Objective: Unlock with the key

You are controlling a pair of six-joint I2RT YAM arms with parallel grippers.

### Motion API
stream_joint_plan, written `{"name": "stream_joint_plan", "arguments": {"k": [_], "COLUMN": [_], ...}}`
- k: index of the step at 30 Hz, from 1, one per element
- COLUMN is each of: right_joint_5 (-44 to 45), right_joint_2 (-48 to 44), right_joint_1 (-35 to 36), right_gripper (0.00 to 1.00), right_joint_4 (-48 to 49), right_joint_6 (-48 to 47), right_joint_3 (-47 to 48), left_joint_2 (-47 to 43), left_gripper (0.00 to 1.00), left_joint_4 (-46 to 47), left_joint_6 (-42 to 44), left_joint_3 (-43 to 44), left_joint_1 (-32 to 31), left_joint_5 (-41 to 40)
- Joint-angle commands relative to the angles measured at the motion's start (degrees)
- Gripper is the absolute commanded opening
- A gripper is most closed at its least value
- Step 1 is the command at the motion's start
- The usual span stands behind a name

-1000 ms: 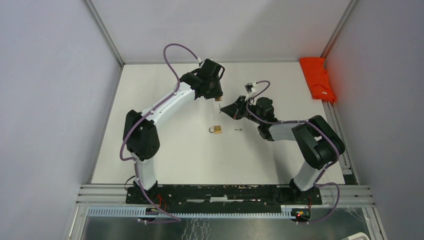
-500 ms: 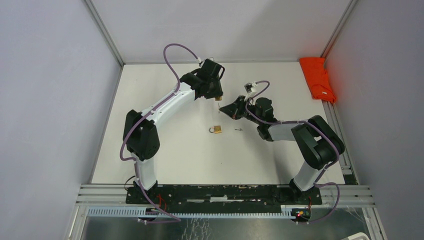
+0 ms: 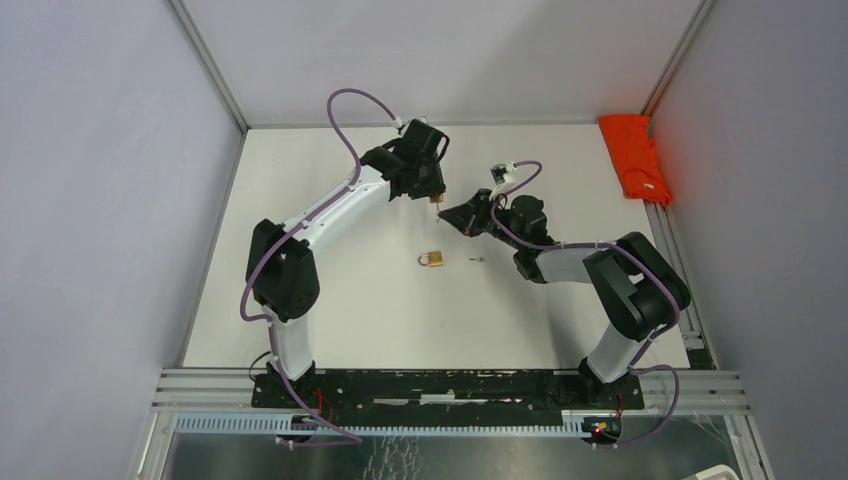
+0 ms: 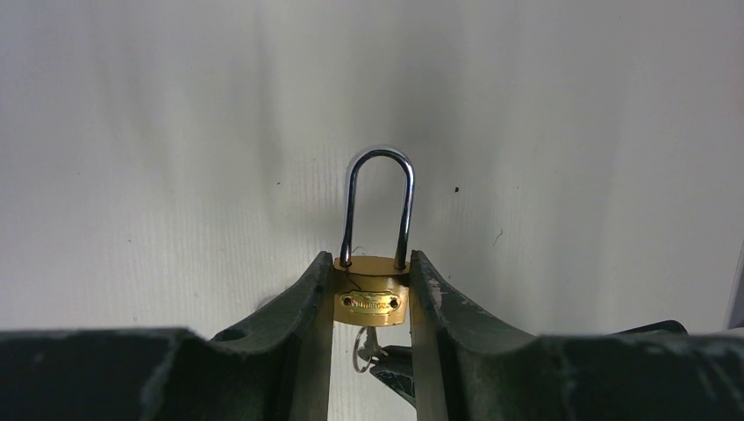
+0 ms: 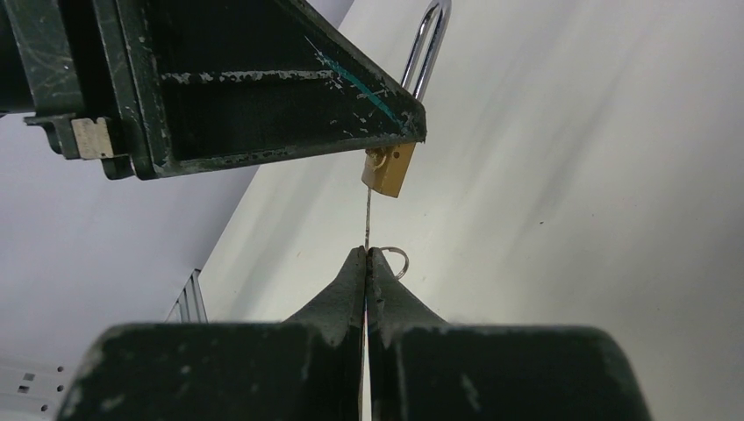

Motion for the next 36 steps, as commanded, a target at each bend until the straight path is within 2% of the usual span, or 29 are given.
{"name": "stream_joint_plan", "arguments": {"k": [1, 36], "right_joint_5": [1.3, 1.52], "right_joint_2": [-1.31, -0.85], "right_joint_1": [0.25, 0.71], "right_gripper": [0.0, 0.0], "right_joint_4": [3.79, 2.38], "right_joint_6": [0.93, 0.58], "right_joint_3": [0.46, -0.46], "left_joint_2": [-3.1, -3.51], "left_gripper": [0.02, 0.02], "left_joint_4": [2.62, 2.76], "left_joint_6": [-1.91, -1.61], "left_joint_3": [0.31, 0.38], "left_joint_1": [-0.05, -0.05], "left_joint_5": [-0.84, -1.14]}}
